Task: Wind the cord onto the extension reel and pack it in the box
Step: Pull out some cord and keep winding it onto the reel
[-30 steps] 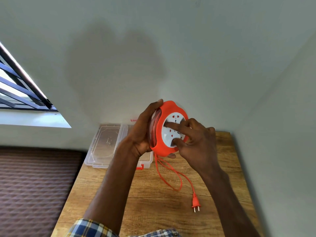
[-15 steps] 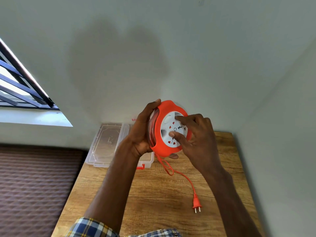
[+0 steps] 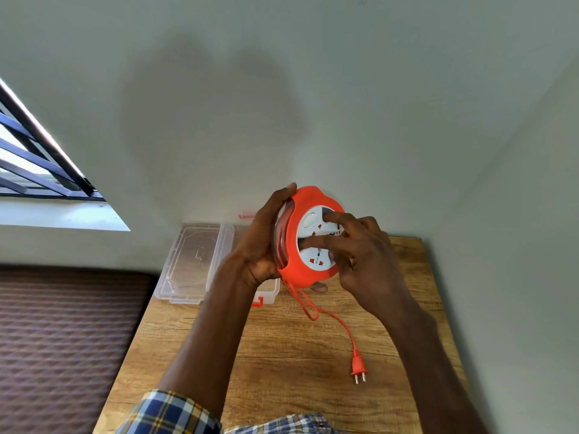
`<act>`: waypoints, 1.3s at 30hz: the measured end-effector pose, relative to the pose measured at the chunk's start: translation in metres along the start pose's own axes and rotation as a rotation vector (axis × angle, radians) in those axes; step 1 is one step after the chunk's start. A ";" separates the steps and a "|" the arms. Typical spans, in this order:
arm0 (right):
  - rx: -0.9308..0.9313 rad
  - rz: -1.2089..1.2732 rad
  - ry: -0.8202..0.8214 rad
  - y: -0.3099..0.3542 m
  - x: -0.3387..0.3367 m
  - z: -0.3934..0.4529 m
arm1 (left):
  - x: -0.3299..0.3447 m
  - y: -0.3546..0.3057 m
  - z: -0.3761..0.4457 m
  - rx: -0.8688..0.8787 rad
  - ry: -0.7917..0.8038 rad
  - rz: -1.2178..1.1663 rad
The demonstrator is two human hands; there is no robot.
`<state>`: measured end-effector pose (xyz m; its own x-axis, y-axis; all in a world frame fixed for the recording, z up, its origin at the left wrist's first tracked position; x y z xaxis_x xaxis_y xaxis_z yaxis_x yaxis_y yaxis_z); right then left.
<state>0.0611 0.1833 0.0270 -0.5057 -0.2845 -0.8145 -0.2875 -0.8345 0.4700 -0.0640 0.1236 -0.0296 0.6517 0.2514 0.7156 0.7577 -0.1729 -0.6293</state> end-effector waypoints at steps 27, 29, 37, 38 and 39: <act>0.023 0.057 -0.218 -0.011 -0.019 -0.010 | 0.023 -0.003 -0.001 -0.025 0.067 0.018; -0.055 0.034 -0.170 -0.009 -0.019 -0.010 | 0.023 -0.002 -0.002 -0.042 0.075 0.029; -0.124 0.087 -0.081 -0.010 -0.008 -0.013 | 0.025 0.006 -0.003 -0.062 0.122 0.023; -0.115 0.073 -0.067 -0.010 -0.007 -0.013 | 0.024 0.006 -0.002 -0.066 0.107 0.022; -0.109 0.058 -0.054 -0.011 -0.005 -0.013 | 0.022 0.006 -0.002 -0.070 0.088 0.022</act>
<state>0.0772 0.1875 0.0218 -0.5626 -0.3109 -0.7660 -0.1680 -0.8643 0.4742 -0.0450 0.1267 -0.0169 0.6663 0.1625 0.7278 0.7418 -0.2439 -0.6247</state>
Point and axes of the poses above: each hand's wrist, its own z-axis towards the middle knuckle, its own x-axis out of the palm, y = z × x, the point moved 7 cm from there along z, towards the middle knuckle, and after that the axes turned 1 degree about -y, right-handed, at the moved point
